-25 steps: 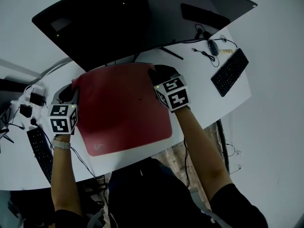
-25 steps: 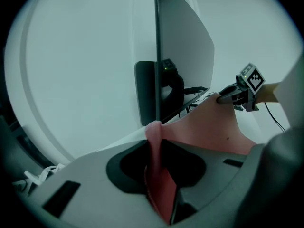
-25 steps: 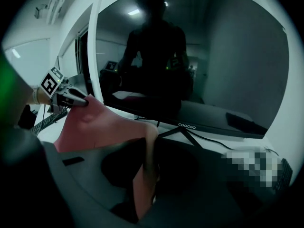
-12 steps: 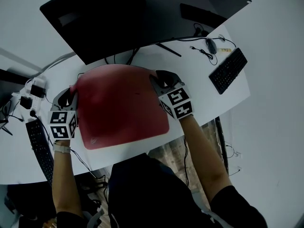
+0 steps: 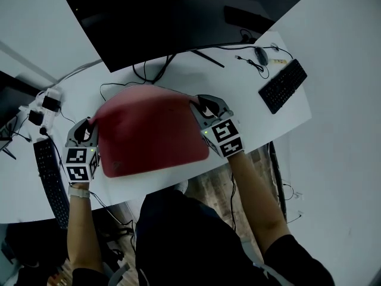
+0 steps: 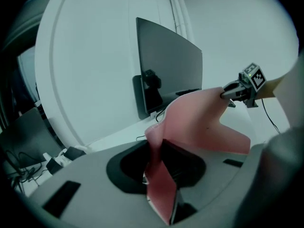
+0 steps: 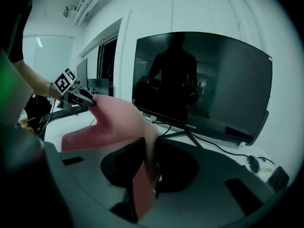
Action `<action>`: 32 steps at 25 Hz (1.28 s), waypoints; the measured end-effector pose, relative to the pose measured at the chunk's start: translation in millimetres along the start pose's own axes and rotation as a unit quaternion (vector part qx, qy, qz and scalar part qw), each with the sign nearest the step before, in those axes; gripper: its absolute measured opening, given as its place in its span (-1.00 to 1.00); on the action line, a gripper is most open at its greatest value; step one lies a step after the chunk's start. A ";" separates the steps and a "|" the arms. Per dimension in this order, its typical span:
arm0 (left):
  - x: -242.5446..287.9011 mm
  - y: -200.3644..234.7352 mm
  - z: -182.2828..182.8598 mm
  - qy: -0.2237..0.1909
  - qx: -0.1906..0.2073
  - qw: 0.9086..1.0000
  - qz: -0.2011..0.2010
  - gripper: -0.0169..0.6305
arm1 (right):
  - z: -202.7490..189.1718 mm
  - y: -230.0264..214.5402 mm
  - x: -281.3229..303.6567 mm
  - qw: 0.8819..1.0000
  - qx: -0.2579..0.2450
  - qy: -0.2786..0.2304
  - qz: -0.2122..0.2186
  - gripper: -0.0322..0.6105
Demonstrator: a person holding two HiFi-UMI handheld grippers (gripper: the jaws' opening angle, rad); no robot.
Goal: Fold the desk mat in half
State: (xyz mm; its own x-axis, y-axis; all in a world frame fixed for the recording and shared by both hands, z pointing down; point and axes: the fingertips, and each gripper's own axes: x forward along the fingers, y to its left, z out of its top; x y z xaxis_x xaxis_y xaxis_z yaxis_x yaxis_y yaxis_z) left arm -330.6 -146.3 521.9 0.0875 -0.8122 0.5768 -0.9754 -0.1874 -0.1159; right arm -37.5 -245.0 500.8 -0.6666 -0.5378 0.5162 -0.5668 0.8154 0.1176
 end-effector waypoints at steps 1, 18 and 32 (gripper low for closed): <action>-5.3 -3.2 -2.7 0.000 0.003 1.000 0.001 -0.66 | -1.7 3.1 -4.7 1.000 0.000 -0.001 -0.001 -0.65; -71.8 -48.7 -72.9 0.011 0.006 1.000 0.017 -0.69 | -59.4 45.0 -70.9 0.998 -0.051 0.022 -0.017 -0.64; -83.1 -85.7 -131.0 0.049 0.040 0.998 0.017 -0.70 | -134.2 71.5 -83.9 0.990 -0.114 0.078 -0.026 -0.61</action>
State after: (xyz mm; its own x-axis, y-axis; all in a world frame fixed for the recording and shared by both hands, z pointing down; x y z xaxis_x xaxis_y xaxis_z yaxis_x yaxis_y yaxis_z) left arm -280.8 9.6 589.8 0.0308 -0.7613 0.6477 -0.9579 -0.2075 -0.1983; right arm 42.9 -112.8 579.7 -0.5464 -0.5550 0.6273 -0.4623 0.8243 0.3267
